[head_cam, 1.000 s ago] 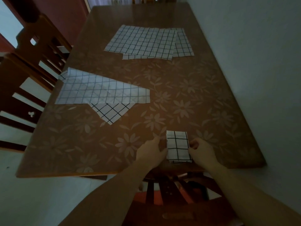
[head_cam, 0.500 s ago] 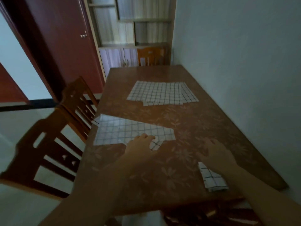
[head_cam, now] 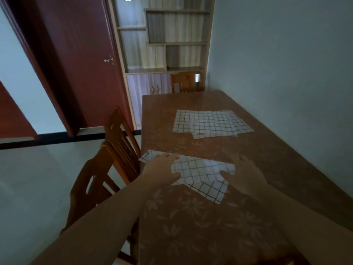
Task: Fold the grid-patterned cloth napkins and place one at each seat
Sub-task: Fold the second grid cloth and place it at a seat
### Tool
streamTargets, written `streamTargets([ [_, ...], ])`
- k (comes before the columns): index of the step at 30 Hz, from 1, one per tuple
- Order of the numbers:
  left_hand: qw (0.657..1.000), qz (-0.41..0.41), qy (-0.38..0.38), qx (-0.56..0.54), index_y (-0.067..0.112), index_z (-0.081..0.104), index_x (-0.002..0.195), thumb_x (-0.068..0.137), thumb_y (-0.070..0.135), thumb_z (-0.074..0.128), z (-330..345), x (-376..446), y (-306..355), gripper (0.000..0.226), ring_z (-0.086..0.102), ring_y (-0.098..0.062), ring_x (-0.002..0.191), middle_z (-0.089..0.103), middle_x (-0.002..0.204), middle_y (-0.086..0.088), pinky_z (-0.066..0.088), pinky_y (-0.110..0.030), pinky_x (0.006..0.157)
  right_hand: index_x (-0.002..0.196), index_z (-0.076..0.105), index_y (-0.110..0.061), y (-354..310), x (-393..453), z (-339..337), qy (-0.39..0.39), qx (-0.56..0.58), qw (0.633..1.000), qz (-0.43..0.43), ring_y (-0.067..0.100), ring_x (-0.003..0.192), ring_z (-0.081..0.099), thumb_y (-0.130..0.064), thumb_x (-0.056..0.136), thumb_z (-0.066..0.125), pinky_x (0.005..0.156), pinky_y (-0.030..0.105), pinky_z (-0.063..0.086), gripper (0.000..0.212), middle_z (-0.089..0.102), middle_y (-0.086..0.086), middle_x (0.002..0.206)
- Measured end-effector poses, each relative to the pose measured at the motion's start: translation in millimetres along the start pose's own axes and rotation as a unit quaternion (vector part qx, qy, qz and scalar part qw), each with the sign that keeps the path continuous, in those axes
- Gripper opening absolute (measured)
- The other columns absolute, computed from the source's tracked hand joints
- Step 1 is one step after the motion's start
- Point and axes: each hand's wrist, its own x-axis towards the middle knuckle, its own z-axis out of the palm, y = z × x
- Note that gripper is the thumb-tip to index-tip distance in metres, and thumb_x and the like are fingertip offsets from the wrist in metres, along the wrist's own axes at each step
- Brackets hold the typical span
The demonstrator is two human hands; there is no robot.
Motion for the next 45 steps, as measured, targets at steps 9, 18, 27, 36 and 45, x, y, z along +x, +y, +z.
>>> streamTargets([
  [9, 0.999, 0.003, -0.042, 0.024, 0.031, 0.034, 0.146, 0.090, 0.049, 0.054, -12.3, 37.6, -56.4, 0.062, 0.035, -0.025, 0.137, 0.036, 0.152, 0.000, 0.036, -0.043, 0.110, 0.144, 0.034, -0.023, -59.5, 39.3, 41.0, -0.033, 0.041, 0.999, 0.014, 0.025, 0.133, 0.041, -0.058, 0.089, 0.051, 0.106, 0.047, 0.039, 0.067, 0.039, 0.003, 0.147],
  [18, 0.992, 0.099, -0.080, -0.001, 0.027, 0.036, 0.145, 0.089, 0.050, 0.055, 8.9, 113.6, -102.4, 0.063, 0.040, -0.024, 0.132, 0.041, 0.146, -0.001, 0.039, -0.043, 0.106, 0.143, 0.035, -0.025, -72.7, 59.7, 60.6, -0.022, 0.002, 0.991, 0.132, 0.025, 0.129, 0.045, -0.058, 0.086, 0.055, 0.102, 0.044, 0.044, 0.068, 0.042, 0.005, 0.145],
  [27, 0.976, 0.133, -0.173, -0.016, 0.025, 0.031, 0.149, 0.093, 0.049, 0.052, 85.8, 164.8, -111.9, 0.064, 0.040, -0.025, 0.134, 0.035, 0.152, -0.002, 0.040, -0.047, 0.106, 0.146, 0.030, -0.027, -61.4, 93.6, 119.3, -0.069, 0.020, 0.973, 0.221, 0.028, 0.132, 0.044, -0.060, 0.086, 0.053, 0.106, 0.050, 0.039, 0.071, 0.033, 0.004, 0.152],
  [36, 0.970, 0.125, -0.190, 0.079, 0.032, 0.017, 0.152, 0.085, 0.071, 0.049, 170.7, 185.2, -114.8, 0.084, 0.007, -0.027, 0.150, 0.009, 0.163, -0.003, 0.016, -0.051, 0.118, 0.152, 0.015, -0.021, -16.0, 131.2, 209.2, -0.153, -0.019, 0.977, 0.144, 0.027, 0.148, 0.013, -0.061, 0.087, 0.050, 0.116, 0.050, 0.025, 0.084, 0.013, 0.005, 0.162],
  [45, 0.988, 0.118, -0.091, 0.042, 0.033, 0.055, 0.129, 0.095, 0.047, 0.048, 181.9, 197.6, -121.7, 0.038, 0.042, -0.020, 0.127, 0.049, 0.140, 0.013, 0.036, -0.041, 0.101, 0.130, 0.054, -0.031, -12.3, 138.7, 230.3, -0.053, -0.042, 0.992, 0.103, 0.021, 0.134, 0.041, -0.047, 0.093, 0.050, 0.109, 0.045, 0.026, 0.041, 0.048, -0.004, 0.145],
])
